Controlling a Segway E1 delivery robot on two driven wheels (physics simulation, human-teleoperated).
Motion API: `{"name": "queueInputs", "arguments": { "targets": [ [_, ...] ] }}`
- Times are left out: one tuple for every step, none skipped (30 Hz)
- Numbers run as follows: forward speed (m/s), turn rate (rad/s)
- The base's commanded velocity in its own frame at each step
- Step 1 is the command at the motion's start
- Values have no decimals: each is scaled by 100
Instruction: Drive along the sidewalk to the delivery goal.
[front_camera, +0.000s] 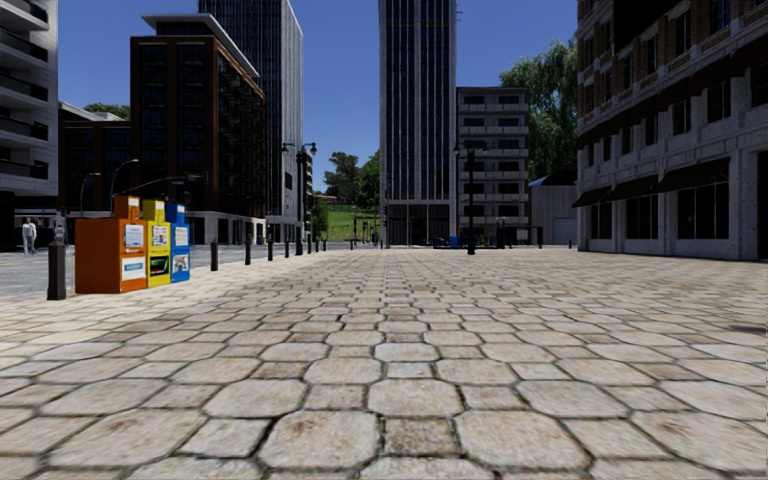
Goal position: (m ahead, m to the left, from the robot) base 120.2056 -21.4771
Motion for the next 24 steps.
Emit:
{"name": "queueInputs", "arguments": {
  "targets": [
    [200, 0],
    [200, 0],
    [200, 0],
    [200, 0],
    [200, 0],
    [200, 0],
    [200, 0],
    [200, 0],
    [200, 0],
    [200, 0],
    [200, 0],
    [200, 0],
    [200, 0],
    [200, 0],
    [200, 0],
    [200, 0],
    [200, 0],
    [200, 0],
    [200, 0],
    [200, 0],
    [200, 0],
    [200, 0],
    [200, 0],
    [200, 0]
  ]
}}
